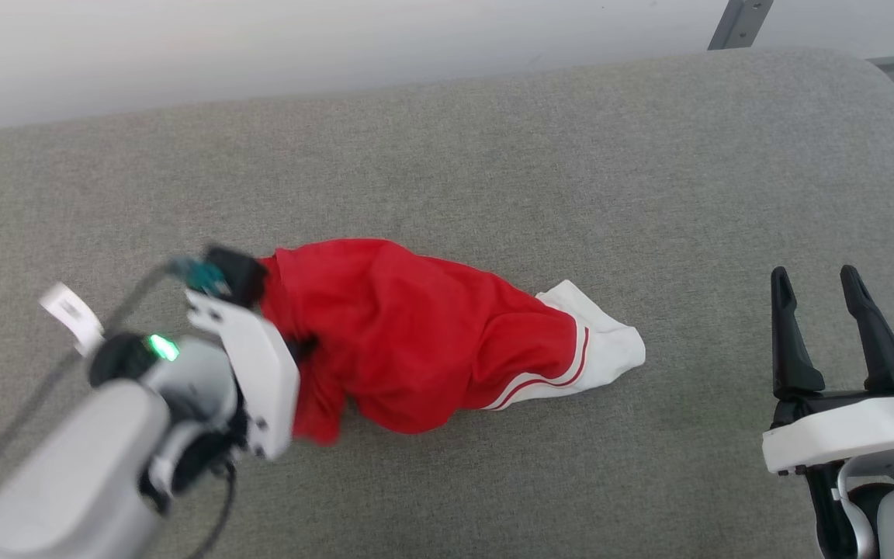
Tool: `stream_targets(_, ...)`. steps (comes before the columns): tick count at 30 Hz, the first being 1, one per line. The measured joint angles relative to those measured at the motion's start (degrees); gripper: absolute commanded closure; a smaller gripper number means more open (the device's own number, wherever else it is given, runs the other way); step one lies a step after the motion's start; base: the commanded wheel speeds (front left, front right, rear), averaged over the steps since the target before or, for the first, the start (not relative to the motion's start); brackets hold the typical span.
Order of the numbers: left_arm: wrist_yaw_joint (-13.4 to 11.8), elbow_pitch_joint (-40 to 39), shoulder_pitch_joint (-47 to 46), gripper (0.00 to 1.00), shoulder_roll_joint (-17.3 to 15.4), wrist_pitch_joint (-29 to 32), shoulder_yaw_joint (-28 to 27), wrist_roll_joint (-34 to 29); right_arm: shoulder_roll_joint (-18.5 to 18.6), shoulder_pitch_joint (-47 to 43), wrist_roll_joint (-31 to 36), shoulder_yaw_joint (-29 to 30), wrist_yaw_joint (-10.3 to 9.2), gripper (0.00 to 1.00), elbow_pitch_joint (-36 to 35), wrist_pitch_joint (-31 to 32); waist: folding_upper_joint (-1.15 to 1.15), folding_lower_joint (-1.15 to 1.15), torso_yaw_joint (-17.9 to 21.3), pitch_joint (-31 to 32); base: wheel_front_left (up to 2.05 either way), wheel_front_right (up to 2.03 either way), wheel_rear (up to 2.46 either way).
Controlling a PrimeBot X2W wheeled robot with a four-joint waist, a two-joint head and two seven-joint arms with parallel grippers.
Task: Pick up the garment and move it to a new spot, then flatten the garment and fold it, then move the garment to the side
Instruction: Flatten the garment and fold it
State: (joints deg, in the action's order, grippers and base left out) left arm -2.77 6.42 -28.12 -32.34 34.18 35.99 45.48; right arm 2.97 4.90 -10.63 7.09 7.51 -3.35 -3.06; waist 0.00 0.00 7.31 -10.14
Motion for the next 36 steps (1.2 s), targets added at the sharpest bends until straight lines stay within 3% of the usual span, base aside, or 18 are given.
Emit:
stream_targets(4,0.94,-0.82,-5.10,1.00,-2.00,0.97,-1.44,-0.56,-0.01,0.01,-0.52,-0.33,0.00,0.00,-0.02,-0.05,0.00,0.00,0.01,0.19,0.00,0.00,0.00)
stream_targets(10,4.04,4.21,-14.24,1.00,-2.01,0.78,-1.72,-3.12,-0.01,1.02,-1.04,-2.54,0.00,0.00,0.19,-0.09,0.00,0.00,1.06,-0.52,0.00,0.00,0.00)
stream_targets(17,8.35,16.66,-22.40,1.00,0.99,-4.61,0.87,-6.84,-0.02,3.74,-1.55,-5.10,0.00,0.00,1.89,-1.22,0.00,0.00,3.67,-2.71,0.00,0.00,0.00)
stream_targets(22,9.83,27.51,-25.88,1.00,3.93,-8.03,4.26,-7.59,-0.04,6.00,-1.92,-6.81,0.00,0.00,4.13,-2.71,0.00,0.00,5.31,-4.69,0.00,0.00,0.00)
stream_targets(23,9.85,29.38,-26.20,0.94,4.54,-8.36,5.01,-7.51,-0.04,6.43,-1.91,-7.12,0.00,0.00,4.50,-3.20,0.00,0.00,5.56,-5.04,0.00,0.00,0.00)
stream_targets(25,9.92,33.37,-26.91,0.53,5.56,-8.08,6.00,-6.35,-0.03,7.22,-1.92,-7.46,0.00,0.00,5.34,-4.11,0.00,0.00,5.99,-5.55,0.00,0.00,0.00)
stream_targets(26,9.99,34.73,-27.19,0.53,5.73,-7.91,6.51,-5.99,-0.03,7.51,-1.91,-7.66,0.00,0.00,5.61,-4.60,0.00,0.00,6.12,-5.68,0.00,0.00,0.00)
stream_targets(27,10.04,35.68,-27.49,0.00,6.13,-7.93,6.64,-4.89,-0.02,7.71,-1.91,-7.71,0.00,0.00,5.89,-5.14,0.00,0.00,6.16,-5.73,0.00,0.00,0.00)
stream_targets(36,10.10,36.45,-28.74,0.00,5.00,-2.91,8.83,3.82,-0.04,8.15,-0.55,-6.88,0.00,0.00,6.54,-8.42,0.00,0.00,4.48,-3.67,0.00,0.00,0.00)
